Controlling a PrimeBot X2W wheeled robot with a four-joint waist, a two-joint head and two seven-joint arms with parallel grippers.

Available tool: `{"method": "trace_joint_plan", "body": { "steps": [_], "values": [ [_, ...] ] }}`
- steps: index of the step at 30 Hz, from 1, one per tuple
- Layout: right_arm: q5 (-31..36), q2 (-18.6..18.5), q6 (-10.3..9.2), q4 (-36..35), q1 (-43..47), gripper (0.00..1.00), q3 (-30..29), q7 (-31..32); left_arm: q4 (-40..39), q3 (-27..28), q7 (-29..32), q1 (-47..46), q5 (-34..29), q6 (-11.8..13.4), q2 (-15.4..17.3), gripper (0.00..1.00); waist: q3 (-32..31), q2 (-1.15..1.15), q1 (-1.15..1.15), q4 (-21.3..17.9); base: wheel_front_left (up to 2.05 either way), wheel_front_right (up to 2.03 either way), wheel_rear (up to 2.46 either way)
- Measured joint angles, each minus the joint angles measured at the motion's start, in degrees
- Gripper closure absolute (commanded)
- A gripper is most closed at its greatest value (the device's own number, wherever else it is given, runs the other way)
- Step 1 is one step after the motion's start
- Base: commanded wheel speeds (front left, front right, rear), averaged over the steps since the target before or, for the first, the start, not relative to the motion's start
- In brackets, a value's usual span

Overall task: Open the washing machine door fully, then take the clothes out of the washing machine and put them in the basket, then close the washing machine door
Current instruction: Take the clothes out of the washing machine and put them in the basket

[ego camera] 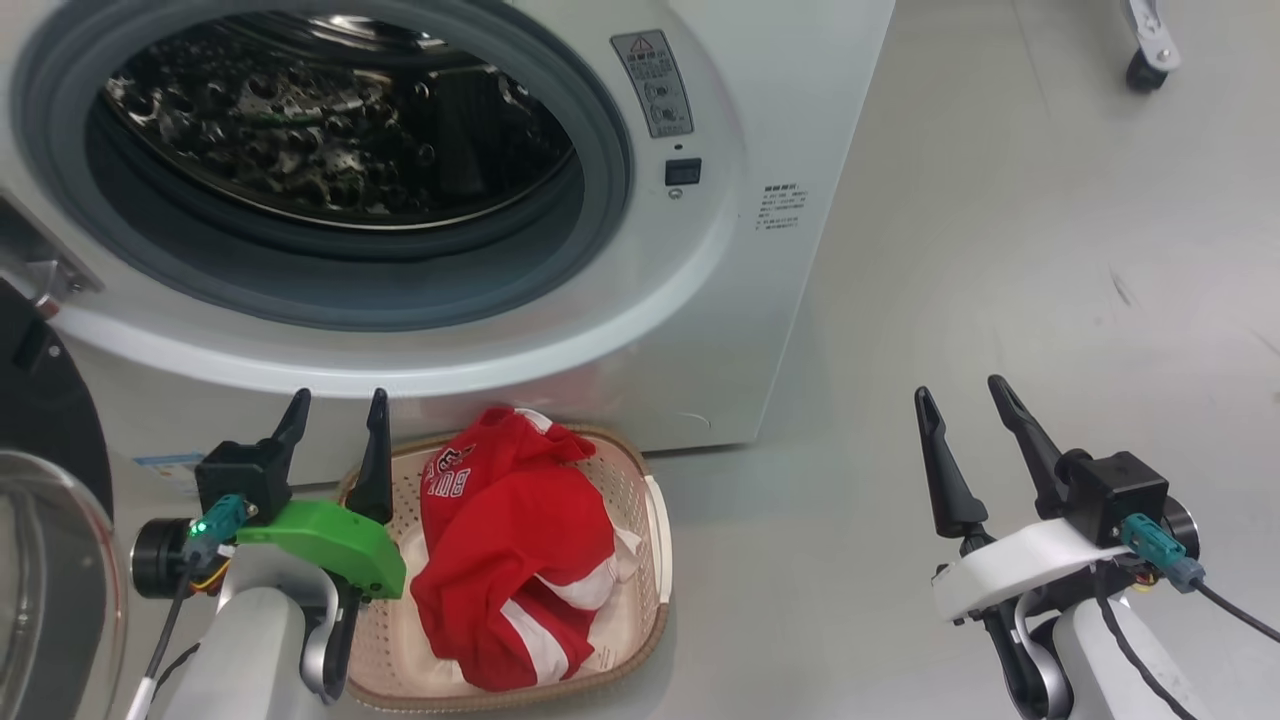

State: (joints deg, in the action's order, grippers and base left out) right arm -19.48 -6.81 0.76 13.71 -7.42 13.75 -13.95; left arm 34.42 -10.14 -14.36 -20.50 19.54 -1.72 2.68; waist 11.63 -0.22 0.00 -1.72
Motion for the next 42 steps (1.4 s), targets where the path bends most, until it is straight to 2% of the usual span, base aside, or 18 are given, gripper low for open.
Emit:
{"method": "trace_joint_plan", "body": {
  "steps": [7,21,42],
  "values": [
    [0.0,-0.19,-0.38,-0.2,1.81,0.0,0.03,0.0,-6.61,0.7,-0.01,4.03,-1.41,0.91,0.6,0.0,-3.76,0.0,0.0,1.01,0.0,0.0,0.0],
    [0.01,-0.6,-1.42,-1.12,5.59,0.0,-0.07,0.01,-13.92,0.02,-0.05,12.78,-3.2,2.43,1.49,0.0,-8.64,0.0,0.0,2.04,0.0,0.0,0.0],
    [-0.01,-0.47,-2.03,-3.75,8.92,0.0,0.49,1.03,-22.81,-0.54,1.08,21.19,-3.94,4.3,2.77,0.0,-12.33,0.0,0.0,0.86,0.0,0.0,0.0]
  ]
}}
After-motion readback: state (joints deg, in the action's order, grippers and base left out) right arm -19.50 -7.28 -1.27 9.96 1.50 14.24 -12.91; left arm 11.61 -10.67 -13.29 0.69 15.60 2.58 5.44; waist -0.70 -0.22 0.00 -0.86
